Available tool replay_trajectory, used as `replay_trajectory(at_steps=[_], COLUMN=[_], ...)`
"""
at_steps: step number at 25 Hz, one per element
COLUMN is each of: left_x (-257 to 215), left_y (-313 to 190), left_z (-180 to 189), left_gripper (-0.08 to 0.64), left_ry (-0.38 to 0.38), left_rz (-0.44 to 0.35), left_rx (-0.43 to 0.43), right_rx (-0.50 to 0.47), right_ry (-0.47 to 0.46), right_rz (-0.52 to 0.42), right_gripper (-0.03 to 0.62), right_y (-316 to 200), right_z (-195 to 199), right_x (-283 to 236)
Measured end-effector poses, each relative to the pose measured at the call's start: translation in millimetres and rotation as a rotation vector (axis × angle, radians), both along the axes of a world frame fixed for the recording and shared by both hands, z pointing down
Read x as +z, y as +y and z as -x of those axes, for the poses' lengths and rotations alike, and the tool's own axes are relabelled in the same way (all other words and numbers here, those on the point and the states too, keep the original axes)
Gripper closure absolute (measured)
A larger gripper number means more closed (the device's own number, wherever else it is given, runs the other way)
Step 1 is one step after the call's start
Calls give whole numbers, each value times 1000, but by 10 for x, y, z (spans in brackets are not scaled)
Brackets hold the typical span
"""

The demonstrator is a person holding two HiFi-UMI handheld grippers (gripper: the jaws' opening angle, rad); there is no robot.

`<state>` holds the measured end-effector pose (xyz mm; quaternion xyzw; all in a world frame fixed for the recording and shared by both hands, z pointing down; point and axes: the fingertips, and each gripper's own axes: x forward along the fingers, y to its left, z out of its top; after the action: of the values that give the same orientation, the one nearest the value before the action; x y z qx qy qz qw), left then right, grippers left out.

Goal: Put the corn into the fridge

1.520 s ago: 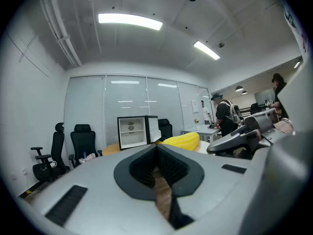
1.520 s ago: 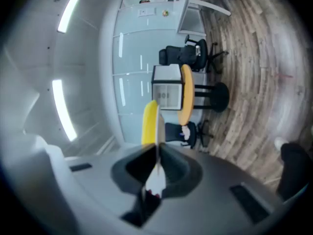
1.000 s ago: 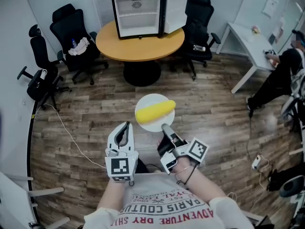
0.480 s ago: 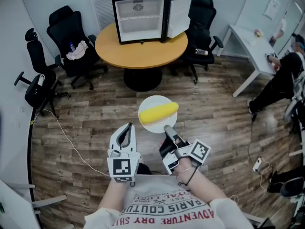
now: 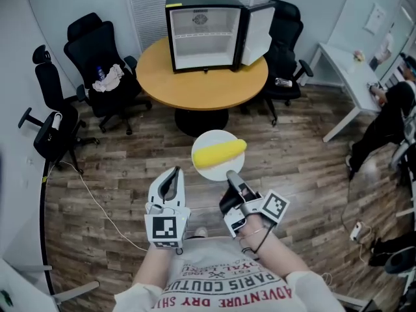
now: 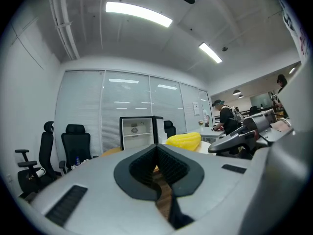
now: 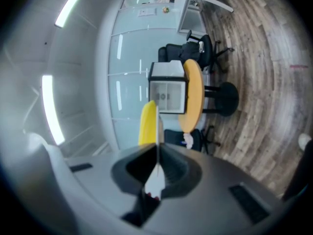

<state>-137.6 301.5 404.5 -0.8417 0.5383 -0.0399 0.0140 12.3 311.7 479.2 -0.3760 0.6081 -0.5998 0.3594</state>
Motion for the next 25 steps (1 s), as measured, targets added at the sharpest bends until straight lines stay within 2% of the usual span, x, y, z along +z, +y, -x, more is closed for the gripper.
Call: replay_trajectory(at_steps=[4, 9, 16, 25], left_x=[8, 64, 206, 133], left_y=[-281, -564, -990, -1924], left_z=[247, 364, 274, -68], left_gripper=[532, 532, 532, 532], left_ry=[-30, -9, -29, -45], left_rz=[-12, 11, 21, 4], left_rx=[-2, -10, -16, -78], right_rx=[11, 8, -16, -81], right_ry=[-4, 6, 1, -3], right_rz=[2, 27, 45, 27], right_gripper=[553, 553, 552, 553], right_y=[-280, -552, -997, -2034], right_z=[163, 269, 225, -86], right_x=[13, 80, 229, 172])
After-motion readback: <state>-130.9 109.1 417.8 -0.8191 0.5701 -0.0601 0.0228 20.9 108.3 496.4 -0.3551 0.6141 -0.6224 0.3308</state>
